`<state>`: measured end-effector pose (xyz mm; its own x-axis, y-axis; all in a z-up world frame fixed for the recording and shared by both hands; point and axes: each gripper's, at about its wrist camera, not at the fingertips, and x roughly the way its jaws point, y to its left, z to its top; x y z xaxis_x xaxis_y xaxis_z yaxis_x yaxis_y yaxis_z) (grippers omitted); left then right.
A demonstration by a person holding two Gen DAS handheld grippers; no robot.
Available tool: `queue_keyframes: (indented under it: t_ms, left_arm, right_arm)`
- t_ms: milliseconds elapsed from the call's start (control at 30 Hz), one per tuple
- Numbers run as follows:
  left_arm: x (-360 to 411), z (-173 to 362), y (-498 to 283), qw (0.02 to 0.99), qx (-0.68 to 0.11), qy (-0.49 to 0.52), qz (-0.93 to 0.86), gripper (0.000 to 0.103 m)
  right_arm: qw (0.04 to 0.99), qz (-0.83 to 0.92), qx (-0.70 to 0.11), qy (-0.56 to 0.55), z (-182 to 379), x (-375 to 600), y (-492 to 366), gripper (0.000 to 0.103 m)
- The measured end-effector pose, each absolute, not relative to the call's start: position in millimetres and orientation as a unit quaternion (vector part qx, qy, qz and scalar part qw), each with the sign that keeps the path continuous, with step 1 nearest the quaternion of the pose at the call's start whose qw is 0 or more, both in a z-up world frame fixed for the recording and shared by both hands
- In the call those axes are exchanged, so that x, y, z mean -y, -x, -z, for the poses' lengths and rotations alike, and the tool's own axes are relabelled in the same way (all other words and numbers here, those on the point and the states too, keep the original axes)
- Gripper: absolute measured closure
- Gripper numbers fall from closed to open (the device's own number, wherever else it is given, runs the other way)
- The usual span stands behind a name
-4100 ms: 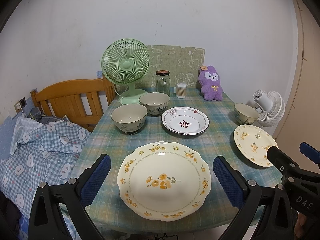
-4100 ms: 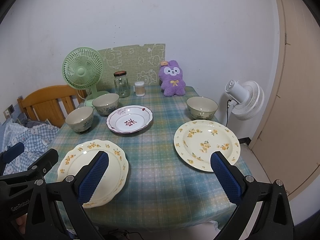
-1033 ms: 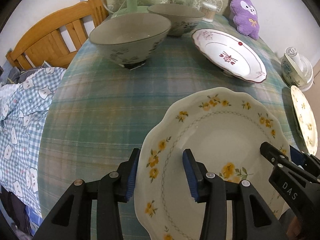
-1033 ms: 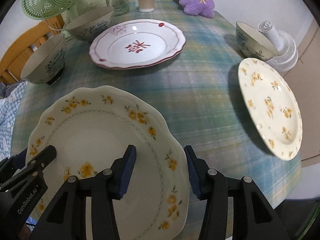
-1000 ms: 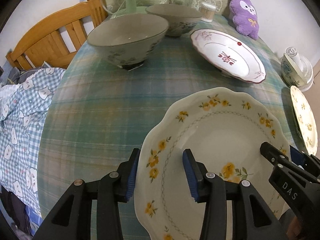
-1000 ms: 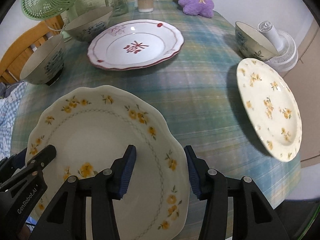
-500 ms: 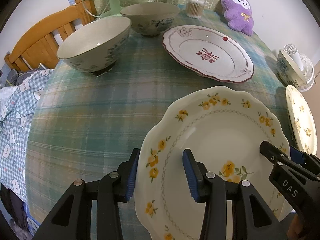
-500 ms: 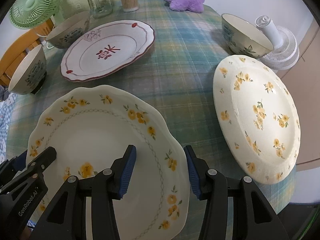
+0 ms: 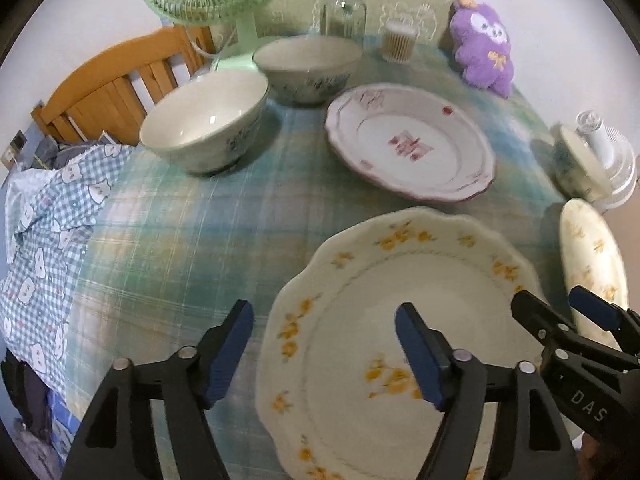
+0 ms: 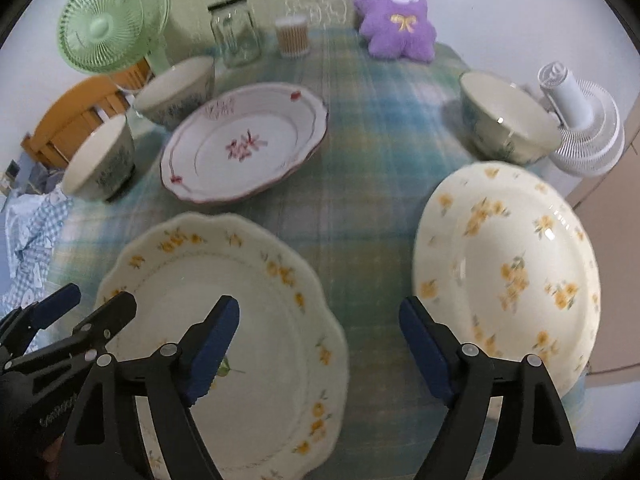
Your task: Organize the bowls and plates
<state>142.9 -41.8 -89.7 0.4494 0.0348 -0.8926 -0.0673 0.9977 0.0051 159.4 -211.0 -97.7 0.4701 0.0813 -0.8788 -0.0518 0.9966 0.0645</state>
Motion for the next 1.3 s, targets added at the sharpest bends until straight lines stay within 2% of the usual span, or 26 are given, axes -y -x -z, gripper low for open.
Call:
queue_keyframes:
  t_ms: [67,433,800,1300]
  left_arm:
    - [52.3,79.5,-139.3,0.861,-0.508,0.000,-0.025,0.021]
    - [97.9,42.7,-143.5,0.887,-0.461,-0.026,0.024,0.011]
    - [166.0,44.0,-161.5,0.881,-0.463,-0.025,0.091,0.011]
    - [245.3,77.8,-176.7,0.866,-0.496,0.019,0.063,0.014]
  right_arm:
    - [0.860,-0.037,-0.509,-0.017,91.6,219.8,-159.2,0.018]
    - [0.877,0.034,-0.477,-0.044,55.1,267.1,-144.6,0.018]
    - [0.888,0.083,-0.448,-0.060,42.0,341.7,-139.7,0.018]
    - [0.872,0.049,-0.483,-0.053,72.8,426.4,-167.4,0.019]
